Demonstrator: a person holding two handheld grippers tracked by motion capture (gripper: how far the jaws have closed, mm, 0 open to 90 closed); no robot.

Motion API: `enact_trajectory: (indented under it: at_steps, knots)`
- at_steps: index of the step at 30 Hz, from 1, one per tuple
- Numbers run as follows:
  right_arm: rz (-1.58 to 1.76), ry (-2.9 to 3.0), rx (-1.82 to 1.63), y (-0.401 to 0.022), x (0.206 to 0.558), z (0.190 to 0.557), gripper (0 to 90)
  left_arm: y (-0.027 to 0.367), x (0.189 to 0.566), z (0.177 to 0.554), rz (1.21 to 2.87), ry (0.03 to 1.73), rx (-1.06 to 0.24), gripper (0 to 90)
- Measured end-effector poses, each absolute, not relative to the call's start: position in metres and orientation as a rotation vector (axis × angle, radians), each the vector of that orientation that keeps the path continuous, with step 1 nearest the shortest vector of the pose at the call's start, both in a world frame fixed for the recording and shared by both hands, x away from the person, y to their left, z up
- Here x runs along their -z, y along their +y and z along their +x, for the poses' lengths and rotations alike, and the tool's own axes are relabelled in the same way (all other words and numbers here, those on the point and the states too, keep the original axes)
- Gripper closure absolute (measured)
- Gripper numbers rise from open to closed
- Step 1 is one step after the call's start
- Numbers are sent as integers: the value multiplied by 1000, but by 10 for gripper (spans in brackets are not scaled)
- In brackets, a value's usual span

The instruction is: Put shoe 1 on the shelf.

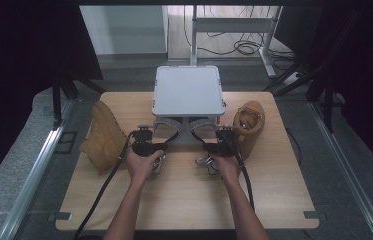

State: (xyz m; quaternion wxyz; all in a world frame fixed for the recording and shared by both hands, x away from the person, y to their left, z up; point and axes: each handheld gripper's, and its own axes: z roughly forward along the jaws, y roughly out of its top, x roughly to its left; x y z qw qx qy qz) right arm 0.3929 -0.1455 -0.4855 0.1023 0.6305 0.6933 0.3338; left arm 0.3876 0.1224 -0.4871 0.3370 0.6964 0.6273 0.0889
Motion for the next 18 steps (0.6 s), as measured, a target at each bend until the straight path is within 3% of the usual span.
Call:
enact_trajectory:
  at_steps: [18]
  knots:
    - [1937, 1974, -968, -128, 494, 413, 425, 111, 498, 402, 1785, 1677, -244, 432]
